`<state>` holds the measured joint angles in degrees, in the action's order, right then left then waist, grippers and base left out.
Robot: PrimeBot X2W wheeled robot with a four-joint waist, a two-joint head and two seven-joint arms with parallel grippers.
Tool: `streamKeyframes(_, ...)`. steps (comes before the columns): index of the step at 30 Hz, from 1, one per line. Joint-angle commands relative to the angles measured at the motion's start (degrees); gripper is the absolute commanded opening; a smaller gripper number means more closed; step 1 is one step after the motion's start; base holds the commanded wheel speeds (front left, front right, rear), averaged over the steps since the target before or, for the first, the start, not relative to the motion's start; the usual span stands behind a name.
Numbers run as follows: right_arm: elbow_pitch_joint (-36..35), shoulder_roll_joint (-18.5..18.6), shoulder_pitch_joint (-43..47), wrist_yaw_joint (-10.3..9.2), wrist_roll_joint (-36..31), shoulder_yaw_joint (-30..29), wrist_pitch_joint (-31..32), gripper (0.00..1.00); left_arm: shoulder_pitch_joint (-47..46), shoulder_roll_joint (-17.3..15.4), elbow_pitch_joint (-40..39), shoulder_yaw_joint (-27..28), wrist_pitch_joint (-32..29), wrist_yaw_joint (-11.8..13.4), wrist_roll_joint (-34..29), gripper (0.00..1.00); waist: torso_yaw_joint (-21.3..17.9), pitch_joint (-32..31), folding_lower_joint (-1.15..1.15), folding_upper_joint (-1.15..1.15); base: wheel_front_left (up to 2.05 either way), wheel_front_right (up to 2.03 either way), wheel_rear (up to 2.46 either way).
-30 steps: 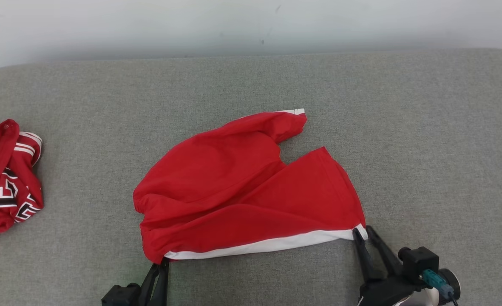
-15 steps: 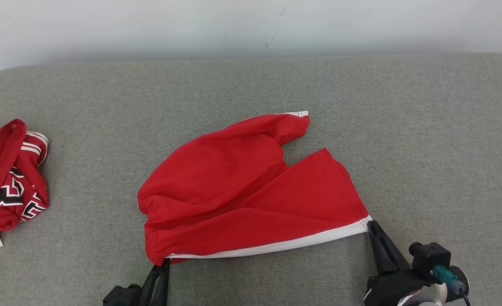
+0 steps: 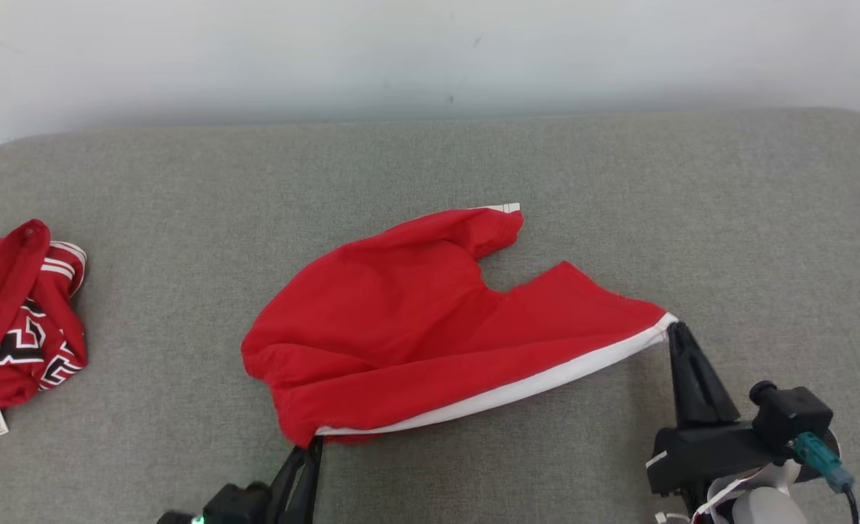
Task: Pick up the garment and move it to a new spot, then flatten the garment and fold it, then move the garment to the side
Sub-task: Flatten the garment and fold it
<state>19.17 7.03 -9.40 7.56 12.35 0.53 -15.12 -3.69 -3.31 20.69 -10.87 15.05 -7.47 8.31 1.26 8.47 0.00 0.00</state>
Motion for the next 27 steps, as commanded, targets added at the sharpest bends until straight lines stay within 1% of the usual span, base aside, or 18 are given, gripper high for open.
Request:
streamKeyframes(1,-2.10,-0.24,-0.46,-0.15,0.37,-0.34,-0.02,0.00,-1.47,-1.58,-1.97,-1.80,0.19,0.07,1.13,0.00,0.05,-1.38,0.00,0.00,0.00,0.00,0.00)
streamKeyframes(3,-4.16,0.10,-1.55,-0.15,0.69,-0.21,-0.03,0.00,-2.78,-3.46,-4.23,-3.35,0.19,0.05,2.14,0.00,0.14,-2.37,0.00,0.00,0.00,0.00,0.00)
streamKeyframes(4,-4.16,0.10,-1.55,-0.15,0.69,-0.21,-0.03,0.00,-2.78,-3.46,-4.23,-3.35,0.19,0.05,2.14,0.00,0.14,-2.37,0.00,0.00,0.00,0.00,0.00)
streamKeyframes(7,-6.92,1.04,-3.78,-0.15,1.42,-0.05,-0.02,0.00,-6.04,-7.10,-8.30,-5.25,0.19,0.04,3.45,0.00,0.27,-4.13,0.00,0.00,0.00,0.00,0.00)
streamKeyframes(8,-7.90,1.47,-4.77,-0.15,1.62,0.07,-0.02,0.00,-7.58,-8.56,-9.63,-5.84,0.19,0.05,4.11,0.00,0.31,-4.73,0.00,0.00,0.00,0.00,0.00)
streamKeyframes(9,-9.52,2.40,-7.01,-0.15,2.17,0.43,-0.03,0.00,-10.69,-12.12,-11.71,-7.14,0.19,0.05,4.32,0.00,0.31,-6.21,0.00,0.00,0.00,0.00,0.00)
streamKeyframes(12,-11.96,4.08,-11.45,-0.15,3.02,1.10,-0.02,0.00,-16.71,-17.66,-14.48,-8.54,0.19,0.06,5.30,0.00,0.05,-7.83,0.00,0.00,0.00,0.00,0.00)
streamKeyframes(15,-13.45,6.14,-16.26,-0.15,3.90,1.96,-0.02,0.00,-23.34,-23.08,-14.14,-9.16,0.19,0.07,7.56,0.00,-0.37,-8.73,0.00,0.00,0.00,0.00,0.00)
streamKeyframes(18,-13.27,8.20,-21.14,-0.15,4.52,3.25,-0.03,0.00,-30.14,-26.41,-13.15,-10.20,-1.42,0.07,10.11,0.00,-0.97,-8.92,0.00,0.00,0.00,0.00,0.00)
streamKeyframes(21,-11.62,9.96,-25.76,-0.15,4.98,5.19,-0.02,0.00,-35.75,-28.94,-12.02,-11.58,-4.07,0.08,11.51,0.00,-1.59,-7.71,0.00,0.00,0.00,0.00,0.00)
streamKeyframes(23,-10.24,11.23,-28.93,-0.15,5.32,6.86,-0.02,0.00,-39.21,-29.49,-10.96,-12.21,-6.06,0.08,12.88,0.00,-1.88,-5.39,0.00,0.00,0.00,0.00,0.00)
streamKeyframes(24,-9.36,11.85,-30.66,-0.15,5.40,7.70,-0.02,0.00,-40.89,-29.99,-10.47,-13.19,-6.99,0.07,12.62,0.00,-2.04,-3.91,0.00,0.00,0.00,0.00,0.00)
streamKeyframes(27,-5.72,13.53,-36.05,-0.15,5.60,10.63,-0.02,0.00,-45.73,-29.52,-8.41,-15.74,-8.90,0.06,12.89,0.00,-2.31,1.20,0.00,0.00,0.00,0.00,0.00)
